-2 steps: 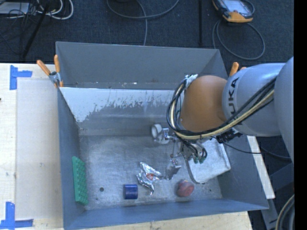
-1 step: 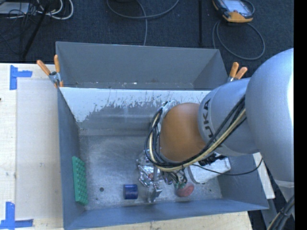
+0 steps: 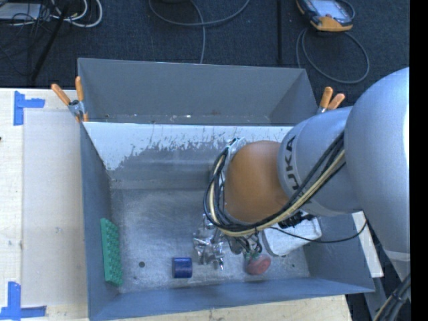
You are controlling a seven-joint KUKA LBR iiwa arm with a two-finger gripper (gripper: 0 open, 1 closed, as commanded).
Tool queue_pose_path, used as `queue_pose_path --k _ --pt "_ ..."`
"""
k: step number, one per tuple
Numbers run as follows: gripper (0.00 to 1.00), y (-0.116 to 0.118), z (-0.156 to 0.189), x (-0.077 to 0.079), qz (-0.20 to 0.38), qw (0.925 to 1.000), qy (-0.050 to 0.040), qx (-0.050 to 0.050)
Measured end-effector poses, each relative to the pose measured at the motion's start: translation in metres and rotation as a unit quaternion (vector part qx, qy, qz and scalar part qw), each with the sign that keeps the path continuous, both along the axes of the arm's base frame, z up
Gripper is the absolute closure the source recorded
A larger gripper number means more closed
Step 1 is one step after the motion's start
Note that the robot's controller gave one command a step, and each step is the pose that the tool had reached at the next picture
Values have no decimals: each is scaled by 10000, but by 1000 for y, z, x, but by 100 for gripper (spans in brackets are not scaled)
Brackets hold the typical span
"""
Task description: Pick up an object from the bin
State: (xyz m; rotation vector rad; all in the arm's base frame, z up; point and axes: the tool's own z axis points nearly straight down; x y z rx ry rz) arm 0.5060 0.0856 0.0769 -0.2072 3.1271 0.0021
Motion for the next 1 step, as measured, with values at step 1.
queue_pose_path --k 1 --pt "100 -2 259 -15 474 9989 -11 -4"
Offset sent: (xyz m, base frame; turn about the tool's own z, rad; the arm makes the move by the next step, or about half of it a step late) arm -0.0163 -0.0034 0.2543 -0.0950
